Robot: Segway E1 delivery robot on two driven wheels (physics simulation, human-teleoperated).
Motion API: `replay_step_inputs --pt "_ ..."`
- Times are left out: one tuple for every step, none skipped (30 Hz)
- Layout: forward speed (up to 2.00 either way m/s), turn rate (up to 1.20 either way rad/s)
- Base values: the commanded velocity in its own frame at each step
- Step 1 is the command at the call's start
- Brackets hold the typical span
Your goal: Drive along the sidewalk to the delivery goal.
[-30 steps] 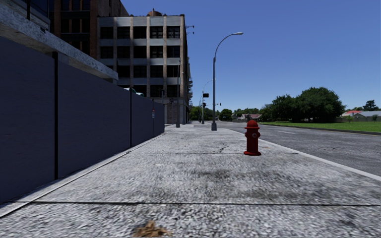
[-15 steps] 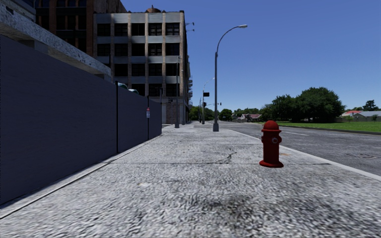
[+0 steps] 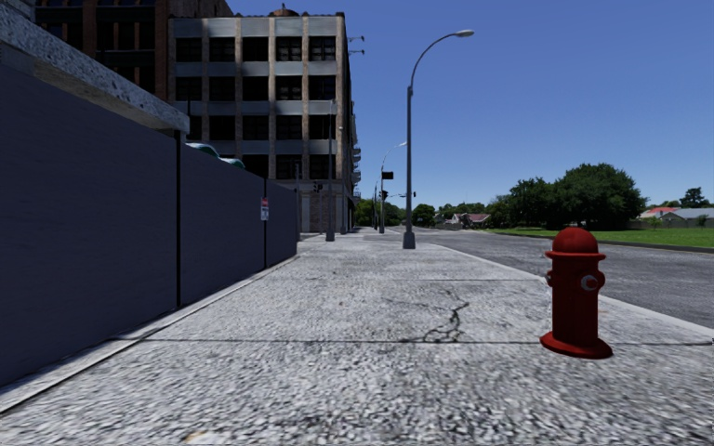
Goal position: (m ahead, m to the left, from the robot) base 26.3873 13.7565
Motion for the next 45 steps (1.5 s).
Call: replay_step_inputs --pt "2.0 0.0" --pt "2.0 0.0" --pt "2.0 0.0" --pt "2.0 0.0" --pt "2.0 0.0" --pt "2.0 0.0" --pt "2.0 0.0" --pt "2.0 0.0" --pt "2.0 0.0" --pt "2.0 0.0" --pt "2.0 0.0" --pt "2.0 0.0" --pt "2.0 0.0" --pt "2.0 0.0" --pt "2.0 0.0" --pt "2.0 0.0" --pt "2.0 0.0" --pt "2.0 0.0" --pt "2.0 0.0" --pt "2.0 0.0" --pt "2.0 0.0" --pt "2.0 0.0" --pt "2.0 0.0" --pt "2.0 0.0" --pt "2.0 0.0" --pt "2.0 0.0" --pt "2.0 0.0" --pt "2.0 0.0" --pt "2.0 0.0" --pt "2.0 0.0" --pt "2.0 0.0" --pt "2.0 0.0" --pt "2.0 0.0" --pt "2.0 0.0" --pt "2.0 0.0" --pt "2.0 0.0" --pt "2.0 0.0" --pt "2.0 0.0" --pt "2.0 0.0" --pt "2.0 0.0" --pt "2.0 0.0" --pt "2.0 0.0" --pt "2.0 0.0" --pt "2.0 0.0" --pt "2.0 0.0"
